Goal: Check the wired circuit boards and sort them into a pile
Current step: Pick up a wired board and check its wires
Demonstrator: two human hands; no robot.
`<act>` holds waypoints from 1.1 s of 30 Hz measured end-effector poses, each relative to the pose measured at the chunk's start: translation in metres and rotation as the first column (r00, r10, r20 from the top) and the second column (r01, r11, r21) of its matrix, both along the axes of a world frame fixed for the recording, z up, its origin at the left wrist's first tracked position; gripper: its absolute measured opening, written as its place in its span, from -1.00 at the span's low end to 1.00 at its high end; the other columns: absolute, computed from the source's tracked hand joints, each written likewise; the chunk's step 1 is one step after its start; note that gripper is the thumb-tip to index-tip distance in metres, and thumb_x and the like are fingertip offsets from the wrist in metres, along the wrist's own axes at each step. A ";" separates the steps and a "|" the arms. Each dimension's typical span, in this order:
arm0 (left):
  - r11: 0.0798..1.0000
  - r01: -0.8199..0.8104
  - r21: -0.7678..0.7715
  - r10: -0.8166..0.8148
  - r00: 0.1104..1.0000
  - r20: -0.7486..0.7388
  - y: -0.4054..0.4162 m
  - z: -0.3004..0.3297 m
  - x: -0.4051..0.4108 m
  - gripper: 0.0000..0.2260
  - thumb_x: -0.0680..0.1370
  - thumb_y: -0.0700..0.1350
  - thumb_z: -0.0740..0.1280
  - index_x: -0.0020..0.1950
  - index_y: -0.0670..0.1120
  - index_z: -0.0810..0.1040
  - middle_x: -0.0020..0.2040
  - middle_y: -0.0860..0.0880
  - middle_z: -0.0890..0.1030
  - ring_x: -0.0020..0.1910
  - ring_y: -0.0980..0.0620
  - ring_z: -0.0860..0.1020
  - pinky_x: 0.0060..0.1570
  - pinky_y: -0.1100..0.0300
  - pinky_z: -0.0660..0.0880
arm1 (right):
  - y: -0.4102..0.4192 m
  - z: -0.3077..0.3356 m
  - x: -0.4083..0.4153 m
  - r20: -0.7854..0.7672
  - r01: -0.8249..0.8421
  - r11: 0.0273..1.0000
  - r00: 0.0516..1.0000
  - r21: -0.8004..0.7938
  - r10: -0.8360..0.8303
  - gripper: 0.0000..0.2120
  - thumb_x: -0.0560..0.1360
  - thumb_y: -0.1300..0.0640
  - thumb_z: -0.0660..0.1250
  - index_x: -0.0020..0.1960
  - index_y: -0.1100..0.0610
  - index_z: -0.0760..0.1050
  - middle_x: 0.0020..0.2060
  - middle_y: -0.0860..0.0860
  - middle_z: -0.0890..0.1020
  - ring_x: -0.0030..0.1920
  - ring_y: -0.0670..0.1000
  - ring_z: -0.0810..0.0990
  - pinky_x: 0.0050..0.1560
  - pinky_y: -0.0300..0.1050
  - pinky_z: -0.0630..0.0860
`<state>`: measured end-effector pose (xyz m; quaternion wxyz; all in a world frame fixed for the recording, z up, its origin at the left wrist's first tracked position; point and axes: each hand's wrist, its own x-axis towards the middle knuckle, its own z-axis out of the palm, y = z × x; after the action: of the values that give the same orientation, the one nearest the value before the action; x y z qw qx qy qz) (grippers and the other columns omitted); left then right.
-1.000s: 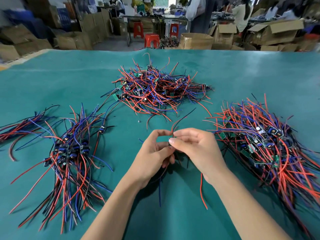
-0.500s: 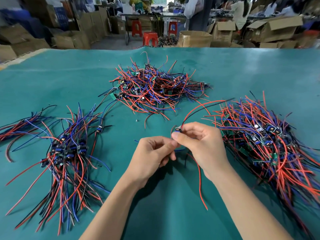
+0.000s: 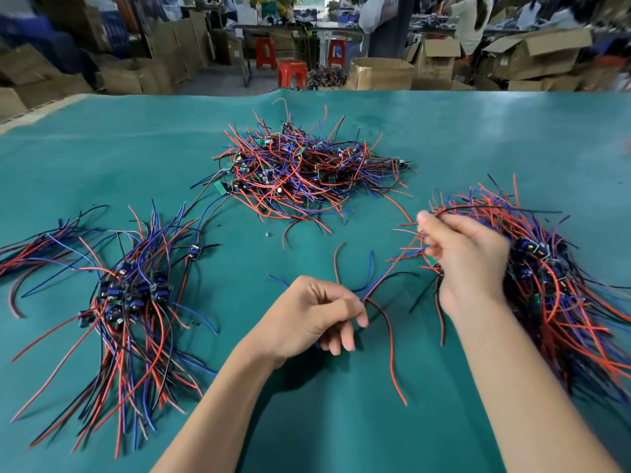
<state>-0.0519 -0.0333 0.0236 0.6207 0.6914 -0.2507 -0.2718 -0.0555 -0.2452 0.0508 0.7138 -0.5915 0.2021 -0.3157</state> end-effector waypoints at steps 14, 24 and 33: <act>0.996 -0.066 -0.057 0.066 0.998 0.005 0.000 -0.003 0.003 -0.81 0.65 -0.13 0.29 0.03 -0.22 0.63 -0.22 -0.10 0.69 -0.44 0.06 0.52 -0.50 0.31 0.33 | -0.018 0.022 -0.016 0.183 -0.185 0.888 0.976 0.422 0.116 -0.93 0.53 0.21 0.43 -0.13 0.11 0.58 -0.32 0.00 0.67 -0.32 -0.11 0.62 -0.32 -0.33 0.51; 0.984 -0.129 -0.126 0.124 0.991 -0.043 -0.002 -0.005 0.004 -0.86 0.65 -0.19 0.26 -0.05 -0.17 0.57 -0.24 -0.11 0.68 -0.40 0.05 0.55 -0.44 0.29 0.41 | -0.026 0.041 -0.022 0.312 -0.237 0.890 0.943 0.388 0.115 -0.91 0.45 0.14 0.46 -0.12 0.08 0.55 -0.25 0.01 0.65 -0.29 -0.10 0.61 -0.26 -0.31 0.50; 0.984 -0.146 -0.107 0.143 0.989 -0.035 -0.001 -0.009 0.007 -0.88 0.61 -0.33 0.27 -0.04 -0.22 0.59 -0.20 -0.14 0.68 -0.33 0.04 0.56 -0.39 0.29 0.46 | -0.029 0.090 -0.038 0.347 -0.266 0.947 0.918 0.180 0.192 -0.87 0.48 0.02 0.47 -0.10 -0.01 0.52 -0.24 -0.09 0.68 -0.21 -0.09 0.66 -0.23 -0.29 0.49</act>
<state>-0.0449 -0.0338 0.0149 0.6790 0.6690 -0.2059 -0.2215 -0.0932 -0.2737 0.1412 0.8313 -0.4672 0.0450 -0.2979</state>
